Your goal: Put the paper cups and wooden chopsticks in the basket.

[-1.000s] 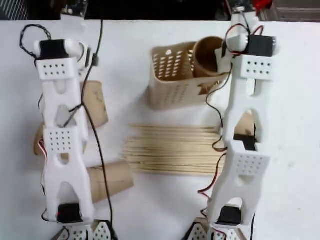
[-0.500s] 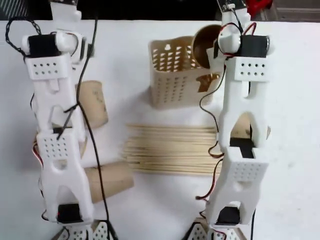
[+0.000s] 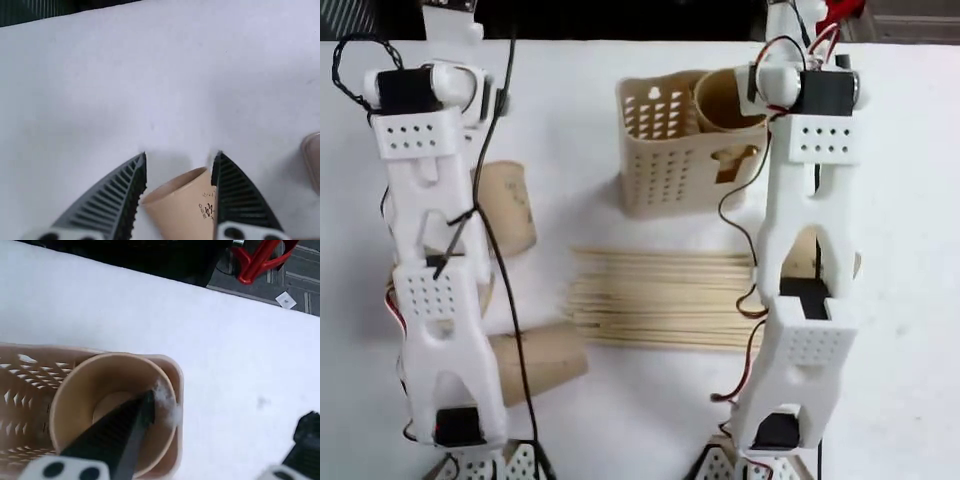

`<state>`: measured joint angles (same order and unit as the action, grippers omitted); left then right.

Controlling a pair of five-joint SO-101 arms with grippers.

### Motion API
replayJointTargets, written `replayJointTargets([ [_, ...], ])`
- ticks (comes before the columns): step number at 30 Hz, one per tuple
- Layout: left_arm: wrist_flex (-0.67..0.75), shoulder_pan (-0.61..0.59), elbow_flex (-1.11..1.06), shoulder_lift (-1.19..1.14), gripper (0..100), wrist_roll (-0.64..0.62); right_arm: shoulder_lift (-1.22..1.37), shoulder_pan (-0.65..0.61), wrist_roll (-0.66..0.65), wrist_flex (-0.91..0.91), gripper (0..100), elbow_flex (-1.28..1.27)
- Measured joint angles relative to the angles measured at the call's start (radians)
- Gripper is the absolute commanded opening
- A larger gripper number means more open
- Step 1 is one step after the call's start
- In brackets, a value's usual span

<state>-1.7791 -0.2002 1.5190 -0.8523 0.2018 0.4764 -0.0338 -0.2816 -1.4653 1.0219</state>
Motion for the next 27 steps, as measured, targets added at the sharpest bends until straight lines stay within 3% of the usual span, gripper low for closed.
replayJointTargets([
  [5, 0.0, 0.0, 0.028, 0.009, 23, 0.0, -0.026, 0.0, 0.0, 0.0, 38.1, 0.0],
  [12, 0.0, -0.035, -0.051, 0.262, 23, 0.0, -0.25, 0.026, 0.0, -0.23, 12.4, -0.011],
  [17, 0.0, -0.044, -0.407, 0.551, 23, 0.002, -0.388, 0.13, 0.0, -0.253, 9.3, -0.158],
  [22, 0.0, -0.049, -0.838, 0.893, 23, 0.101, -0.511, 0.189, -0.032, -0.252, 7.1, -0.466],
  [24, 0.0, -0.063, -1.011, 1.025, 23, 0.141, -0.543, 0.206, -0.055, -0.221, 2.0, -0.617],
  [27, 0.009, -0.078, -1.272, 1.2, 23, 0.187, -0.589, 0.226, -0.054, -0.11, 2.3, -0.835],
])
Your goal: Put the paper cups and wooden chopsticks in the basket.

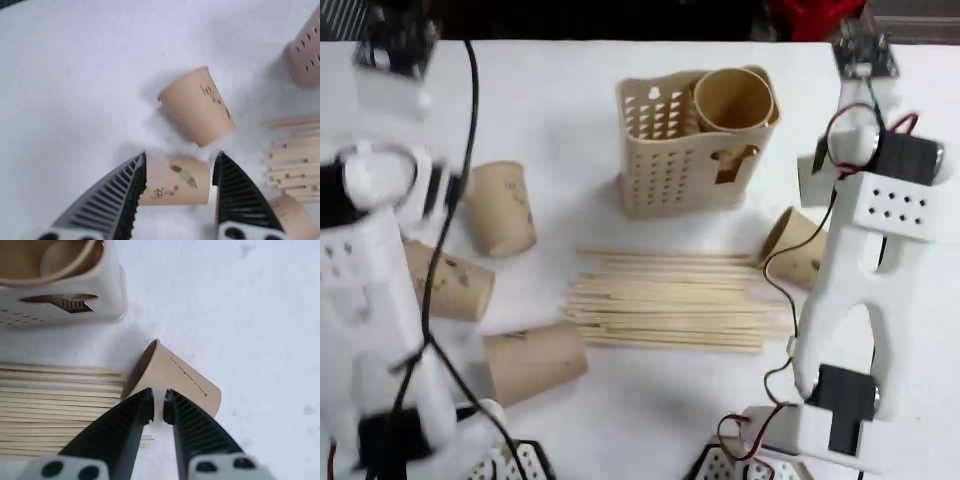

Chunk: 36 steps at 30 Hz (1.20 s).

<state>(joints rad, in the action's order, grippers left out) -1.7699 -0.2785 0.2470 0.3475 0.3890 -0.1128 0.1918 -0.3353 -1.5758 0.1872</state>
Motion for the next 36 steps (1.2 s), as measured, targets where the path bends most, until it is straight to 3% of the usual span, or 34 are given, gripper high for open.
replayJointTargets([
  [9, 0.341, 0.0, -0.801, 0.364, 23, 0.021, -0.213, -0.012, 0.0, 0.302, 2.2, -0.526],
  [16, 0.64, 0.0, -1.293, 0.503, 23, 0.021, -0.252, -0.02, -0.002, 0.473, 2.2, -0.756],
  [25, 0.799, -0.089, -1.448, 0.586, 23, 0.021, -0.25, -0.049, -0.017, 0.601, 2.3, -0.798],
  [31, 0.813, -0.097, -1.456, 0.588, 23, 0.021, -0.21, -0.002, -0.052, 0.643, 18.8, -0.792],
  [36, 0.816, -0.097, -1.458, 0.588, 23, 0.021, -0.209, 0.002, -0.051, 0.614, 15.6, -0.753],
])
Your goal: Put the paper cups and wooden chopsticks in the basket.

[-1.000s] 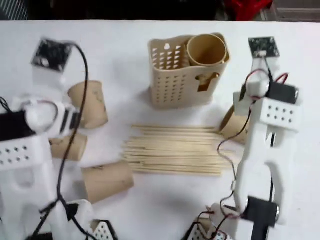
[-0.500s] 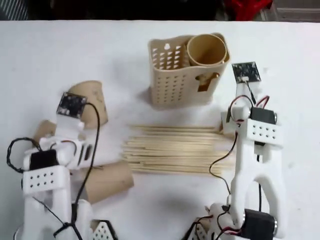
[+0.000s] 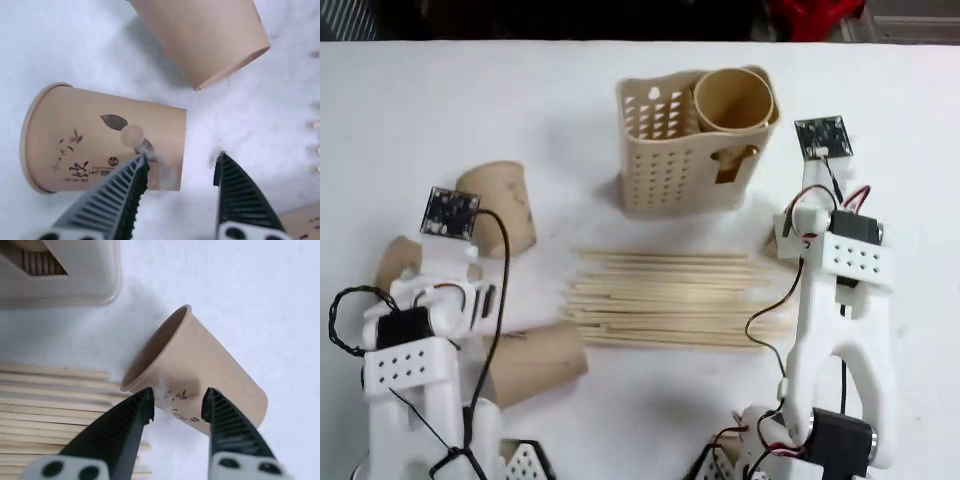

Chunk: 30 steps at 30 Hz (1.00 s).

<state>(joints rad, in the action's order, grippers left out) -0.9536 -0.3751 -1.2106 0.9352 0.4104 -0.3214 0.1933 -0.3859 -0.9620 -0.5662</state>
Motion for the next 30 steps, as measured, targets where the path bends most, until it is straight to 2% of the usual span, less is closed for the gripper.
replayJointTargets([
  [4, 0.018, 0.0, -0.018, 0.014, 23, 0.0, 0.0, -0.021, 0.069, 0.0, 17.3, 0.049],
  [14, 0.04, 0.0, -0.028, 0.015, 23, 0.0, 0.011, -0.074, 0.081, 0.0, 24.2, 0.107],
  [17, 0.04, 0.0, -0.028, 0.015, 23, 0.0, 0.06, -0.081, 0.097, 0.0, 26.9, 0.117],
  [27, 0.04, 0.0, -0.028, 0.015, 23, 0.0, 0.284, -0.078, 0.107, 0.014, 26.9, 0.198],
  [30, 0.04, 0.0, -0.028, 0.015, 23, 0.0, 0.302, -0.04, 0.107, 0.032, 26.9, 0.204],
])
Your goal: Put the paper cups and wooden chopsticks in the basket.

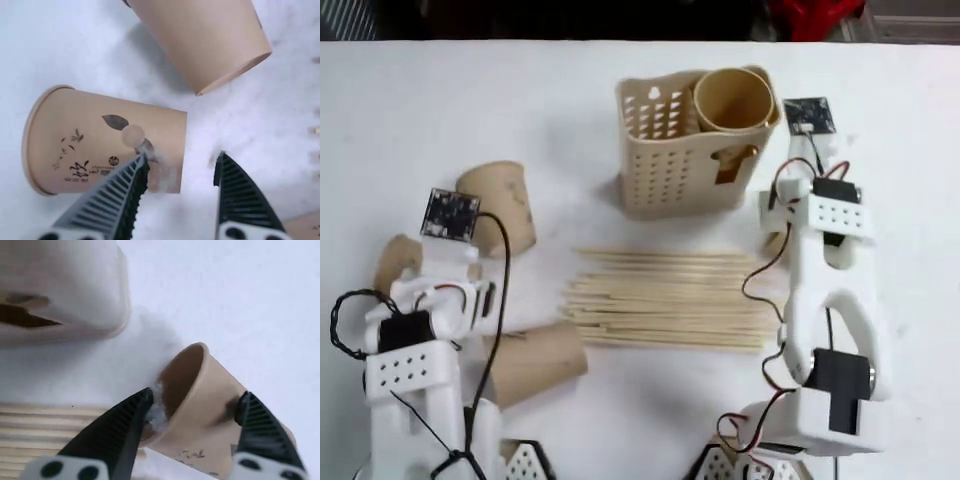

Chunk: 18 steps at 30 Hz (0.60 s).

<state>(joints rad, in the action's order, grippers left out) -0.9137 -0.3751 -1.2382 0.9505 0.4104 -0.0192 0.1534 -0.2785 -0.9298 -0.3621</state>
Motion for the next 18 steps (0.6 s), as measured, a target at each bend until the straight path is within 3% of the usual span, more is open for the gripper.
replayJointTargets([
  [12, 0.0, 0.0, 0.0, 0.0, 23, 0.0, 0.002, 0.232, -0.071, -0.002, 26.9, 0.006],
  [18, 0.0, 0.0, 0.0, 0.0, 23, 0.0, 0.011, 0.367, -0.155, -0.129, 26.9, 0.141],
])
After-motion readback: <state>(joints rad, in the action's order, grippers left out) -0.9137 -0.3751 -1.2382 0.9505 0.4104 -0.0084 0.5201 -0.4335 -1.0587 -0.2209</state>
